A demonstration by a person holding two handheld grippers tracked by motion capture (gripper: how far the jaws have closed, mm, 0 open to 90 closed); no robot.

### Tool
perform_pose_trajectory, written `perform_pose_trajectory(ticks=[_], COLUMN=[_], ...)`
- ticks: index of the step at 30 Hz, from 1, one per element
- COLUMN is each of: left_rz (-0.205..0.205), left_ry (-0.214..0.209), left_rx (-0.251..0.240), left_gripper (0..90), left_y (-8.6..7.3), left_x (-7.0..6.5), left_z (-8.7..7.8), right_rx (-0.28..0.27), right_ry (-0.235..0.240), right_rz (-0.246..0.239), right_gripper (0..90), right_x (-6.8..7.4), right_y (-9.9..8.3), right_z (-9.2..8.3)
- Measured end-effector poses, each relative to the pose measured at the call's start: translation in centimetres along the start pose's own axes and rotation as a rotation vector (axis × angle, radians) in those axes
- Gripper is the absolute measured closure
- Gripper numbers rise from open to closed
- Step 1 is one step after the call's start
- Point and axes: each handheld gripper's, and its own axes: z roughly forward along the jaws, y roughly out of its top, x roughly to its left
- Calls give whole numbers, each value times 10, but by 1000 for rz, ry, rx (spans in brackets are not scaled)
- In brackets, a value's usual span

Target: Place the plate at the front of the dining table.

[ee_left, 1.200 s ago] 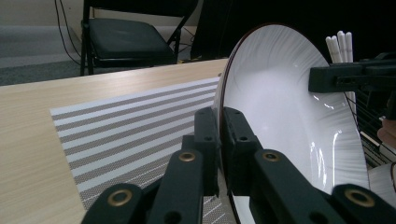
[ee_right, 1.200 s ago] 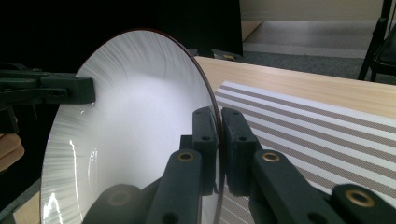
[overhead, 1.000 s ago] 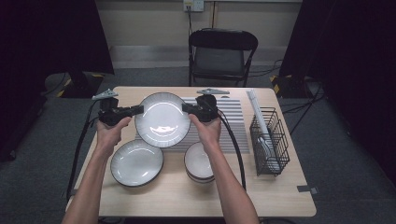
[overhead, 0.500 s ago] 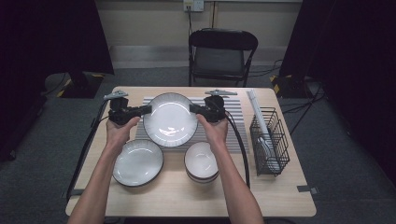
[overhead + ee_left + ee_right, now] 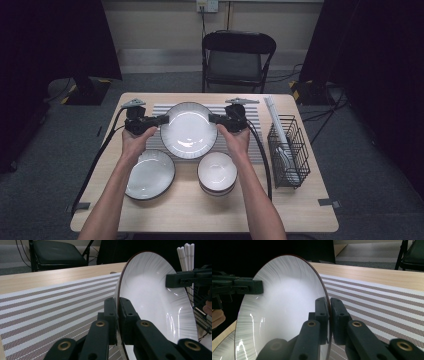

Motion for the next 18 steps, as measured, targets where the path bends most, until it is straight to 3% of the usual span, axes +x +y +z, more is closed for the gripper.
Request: perform_pose_trajectory(ticks=[18], left_rz=[-11], left_ry=[-10], left_rx=[44], left_gripper=[856], left_y=[-10], left_x=[4], left_z=[22], right_rx=[44], right_ry=[-8], right_rz=[13], right_gripper=[855], right_x=[-17], right_y=[-11], right_z=[6])
